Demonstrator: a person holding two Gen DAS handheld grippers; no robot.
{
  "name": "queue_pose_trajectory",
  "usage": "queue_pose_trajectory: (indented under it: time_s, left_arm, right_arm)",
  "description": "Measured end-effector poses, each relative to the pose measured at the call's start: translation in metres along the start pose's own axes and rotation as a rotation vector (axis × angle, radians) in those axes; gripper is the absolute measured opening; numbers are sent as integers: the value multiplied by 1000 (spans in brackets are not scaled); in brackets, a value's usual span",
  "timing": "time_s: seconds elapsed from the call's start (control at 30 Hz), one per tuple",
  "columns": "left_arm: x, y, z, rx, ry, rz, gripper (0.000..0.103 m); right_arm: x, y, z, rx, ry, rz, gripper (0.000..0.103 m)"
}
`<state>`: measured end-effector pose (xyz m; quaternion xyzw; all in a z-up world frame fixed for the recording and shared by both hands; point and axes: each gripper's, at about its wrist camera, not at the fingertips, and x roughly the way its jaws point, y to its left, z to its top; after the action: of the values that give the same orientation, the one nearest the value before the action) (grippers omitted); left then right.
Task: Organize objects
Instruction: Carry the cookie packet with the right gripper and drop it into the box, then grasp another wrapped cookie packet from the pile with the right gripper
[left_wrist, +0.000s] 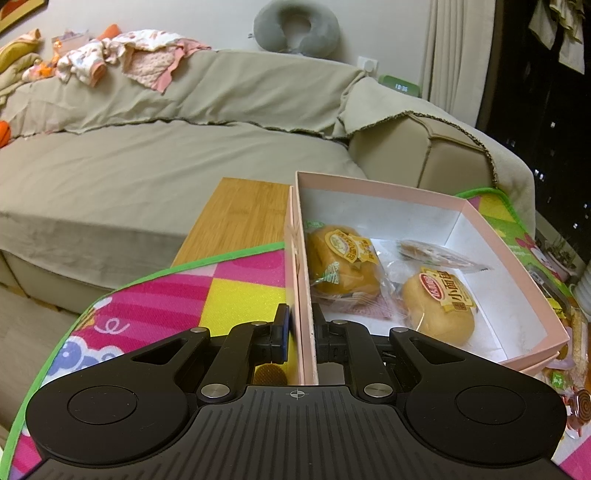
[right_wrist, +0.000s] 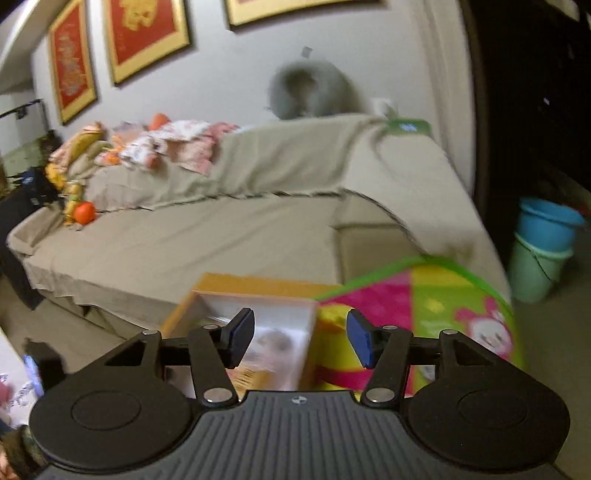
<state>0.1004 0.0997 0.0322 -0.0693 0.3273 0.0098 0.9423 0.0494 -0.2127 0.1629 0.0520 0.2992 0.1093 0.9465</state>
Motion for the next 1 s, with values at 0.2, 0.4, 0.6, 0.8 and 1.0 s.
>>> queue_pose_trajectory:
  time_s: [0.2, 0.4, 0.6, 0.8, 1.0]
  left_arm:
    - [0, 0, 0, -3, -1, 0, 13]
    - [0, 0, -1, 1, 1, 1, 13]
    - [-1, 0, -2, 6, -2, 0, 13]
    - [-1, 0, -1, 14, -4, -2, 13]
    - [-2, 1, -2, 14, -4, -2, 13]
  right_arm:
    - [28, -67, -15, 66, 81, -134, 58]
    - [81, -118, -41, 149, 203, -211, 58]
    - [134, -126, -60, 129, 279, -255, 61]
    - [150, -117, -65, 56, 286, -289, 46]
    - [118, -121, -58, 97, 246, -247, 35]
